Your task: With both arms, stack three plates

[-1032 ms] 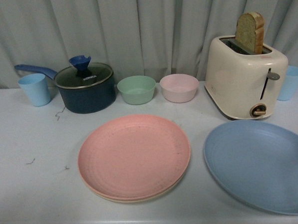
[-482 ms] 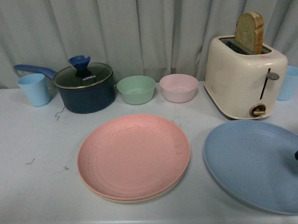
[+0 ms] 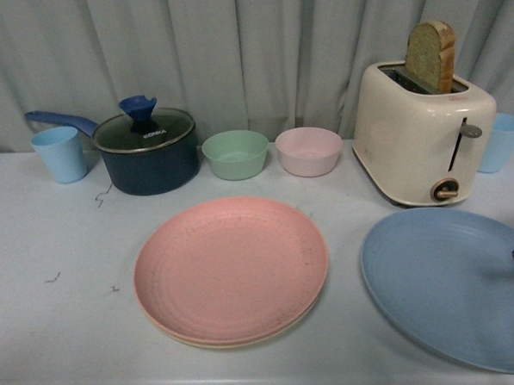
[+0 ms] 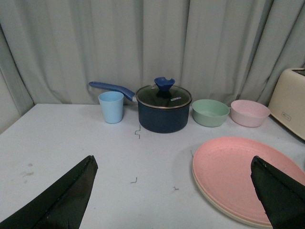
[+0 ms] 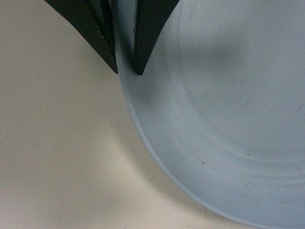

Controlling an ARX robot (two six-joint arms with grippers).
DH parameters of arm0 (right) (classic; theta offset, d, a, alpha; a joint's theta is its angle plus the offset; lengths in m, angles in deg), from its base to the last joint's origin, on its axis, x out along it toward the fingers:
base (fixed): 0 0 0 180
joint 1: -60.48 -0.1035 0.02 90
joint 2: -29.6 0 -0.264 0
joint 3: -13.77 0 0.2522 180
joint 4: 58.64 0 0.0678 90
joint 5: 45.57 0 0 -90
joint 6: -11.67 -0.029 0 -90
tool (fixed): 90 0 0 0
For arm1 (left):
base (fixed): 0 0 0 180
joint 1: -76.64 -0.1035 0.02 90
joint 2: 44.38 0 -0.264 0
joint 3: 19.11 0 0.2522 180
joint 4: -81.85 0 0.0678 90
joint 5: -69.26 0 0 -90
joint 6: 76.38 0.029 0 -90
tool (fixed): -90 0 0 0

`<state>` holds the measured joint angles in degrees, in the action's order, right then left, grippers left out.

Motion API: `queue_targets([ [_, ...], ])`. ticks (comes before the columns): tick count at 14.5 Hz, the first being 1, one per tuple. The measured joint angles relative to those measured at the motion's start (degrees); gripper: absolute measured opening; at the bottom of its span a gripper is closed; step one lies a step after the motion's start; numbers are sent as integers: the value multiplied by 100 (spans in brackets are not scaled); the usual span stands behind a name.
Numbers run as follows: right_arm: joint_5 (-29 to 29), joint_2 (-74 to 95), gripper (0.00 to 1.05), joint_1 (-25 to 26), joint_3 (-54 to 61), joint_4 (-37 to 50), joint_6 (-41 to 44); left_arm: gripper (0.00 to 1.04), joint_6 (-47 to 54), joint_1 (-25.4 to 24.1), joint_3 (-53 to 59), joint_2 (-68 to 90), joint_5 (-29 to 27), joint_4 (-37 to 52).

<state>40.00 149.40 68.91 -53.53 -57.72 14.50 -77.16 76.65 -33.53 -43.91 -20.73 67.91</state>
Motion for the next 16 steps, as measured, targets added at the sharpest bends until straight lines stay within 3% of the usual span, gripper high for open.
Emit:
queue_targets([
  [2, -361, -588, 3, 166, 501, -11, -164, 98, -2, 0, 0, 0, 0, 0],
  [4, -660, -1943, 3, 474, 1086, -446, -221, 98, -2, 0, 0, 0, 0, 0],
  [6, -909, -2531, 3, 382, 1128, -560, -350, 98, -2, 0, 0, 0, 0, 0],
  [9, -1016, -2868, 3, -387, 925, -343, -925, 98, -2, 0, 0, 0, 0, 0],
  [12, -433, -2039, 3, -1589, 463, 70, -1637, 98, -2, 0, 0, 0, -2, 0],
  [16, -302, -1023, 3, -2326, -146, 254, -2218, 98, -2, 0, 0, 0, 0, 0],
])
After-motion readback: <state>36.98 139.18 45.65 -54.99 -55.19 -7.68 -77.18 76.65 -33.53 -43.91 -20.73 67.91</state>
